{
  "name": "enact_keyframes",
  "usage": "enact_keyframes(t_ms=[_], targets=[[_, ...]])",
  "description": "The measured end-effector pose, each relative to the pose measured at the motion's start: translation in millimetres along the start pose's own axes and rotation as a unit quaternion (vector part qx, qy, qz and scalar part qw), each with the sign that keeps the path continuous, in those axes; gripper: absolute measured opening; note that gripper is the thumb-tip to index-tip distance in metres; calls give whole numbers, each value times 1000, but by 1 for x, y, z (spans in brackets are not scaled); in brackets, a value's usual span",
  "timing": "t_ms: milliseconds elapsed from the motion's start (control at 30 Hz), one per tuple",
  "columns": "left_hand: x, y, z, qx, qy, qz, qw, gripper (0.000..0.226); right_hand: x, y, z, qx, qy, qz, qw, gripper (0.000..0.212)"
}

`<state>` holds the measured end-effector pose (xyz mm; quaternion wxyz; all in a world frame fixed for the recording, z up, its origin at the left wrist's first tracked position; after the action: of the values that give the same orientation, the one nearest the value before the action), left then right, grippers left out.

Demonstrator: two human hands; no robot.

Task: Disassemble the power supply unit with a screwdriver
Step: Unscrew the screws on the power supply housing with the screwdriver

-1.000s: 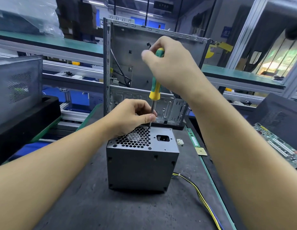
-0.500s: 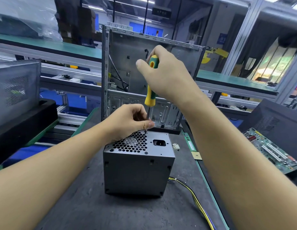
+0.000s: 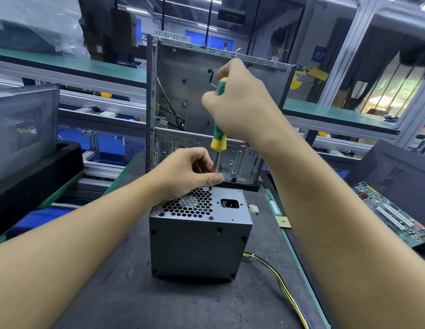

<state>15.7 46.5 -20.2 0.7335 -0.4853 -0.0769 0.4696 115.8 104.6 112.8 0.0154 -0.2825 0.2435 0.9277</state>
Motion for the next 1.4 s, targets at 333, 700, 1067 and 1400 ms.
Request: enact_keyframes(t_ms=[333,700,1067,1400], targets=[[-2,-1,-2,0,13,-32,999,6,6,3,-2,-21,9,-30,999,20],[-1,-5,-1,3,2,5,1000,29,3,6,-2,8,9,-34,999,27],[-3,-1,-2,-14,6,-36,999,10,-2,1,0,18,-16,-24,999,25],[-2,-2,-3,-42,42,-93,994,6,-1,-1,0,20,-18,-21,999,26]])
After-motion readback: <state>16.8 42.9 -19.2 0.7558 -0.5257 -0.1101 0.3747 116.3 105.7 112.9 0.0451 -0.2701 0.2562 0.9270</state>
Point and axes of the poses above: each hand's wrist, its own z-axis towards the middle knuckle, its own x-axis out of the palm, y = z × x, the point moved 3 cm from there along z, towards the middle knuckle, and after that the axes turned 14 degrees about -y, right-handed, at the moved point
